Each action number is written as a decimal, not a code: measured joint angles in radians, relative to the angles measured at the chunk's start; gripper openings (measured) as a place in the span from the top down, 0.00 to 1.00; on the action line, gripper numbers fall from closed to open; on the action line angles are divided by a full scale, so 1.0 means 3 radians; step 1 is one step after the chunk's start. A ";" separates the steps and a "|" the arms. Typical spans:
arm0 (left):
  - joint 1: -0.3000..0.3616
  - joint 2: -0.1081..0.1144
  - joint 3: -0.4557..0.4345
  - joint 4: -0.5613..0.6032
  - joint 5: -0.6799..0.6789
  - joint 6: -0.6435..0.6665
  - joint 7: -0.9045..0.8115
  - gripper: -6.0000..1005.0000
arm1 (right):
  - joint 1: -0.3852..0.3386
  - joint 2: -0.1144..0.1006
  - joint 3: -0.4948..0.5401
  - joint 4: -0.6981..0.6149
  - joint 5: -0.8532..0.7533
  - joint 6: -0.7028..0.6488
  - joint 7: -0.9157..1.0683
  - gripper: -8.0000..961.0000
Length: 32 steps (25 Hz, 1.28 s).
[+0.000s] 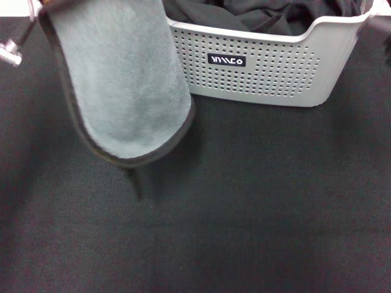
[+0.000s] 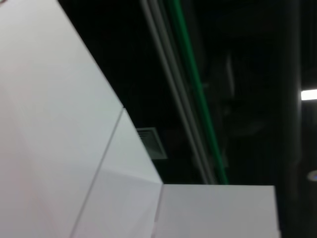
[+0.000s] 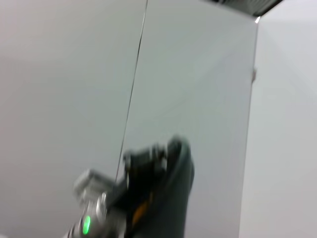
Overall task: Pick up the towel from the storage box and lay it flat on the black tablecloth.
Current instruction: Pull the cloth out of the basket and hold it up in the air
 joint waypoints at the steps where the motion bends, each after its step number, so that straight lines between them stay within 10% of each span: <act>1: -0.0005 -0.0007 0.0025 -0.0116 -0.0003 0.0000 0.0086 0.99 | 0.0007 0.0002 -0.0001 0.0020 0.0061 -0.0002 0.0000 0.13; 10: -0.0244 -0.0025 0.0497 -0.0914 -0.0255 0.0008 0.0862 0.99 | 0.0506 0.0020 -0.0039 0.0599 0.0205 -0.0210 -0.0018 0.15; 32: -0.0451 -0.0043 0.1196 -0.1282 -0.1019 -0.0033 0.1465 0.99 | 0.1238 0.0046 -0.0703 0.1702 0.0312 -0.0590 -0.0151 0.33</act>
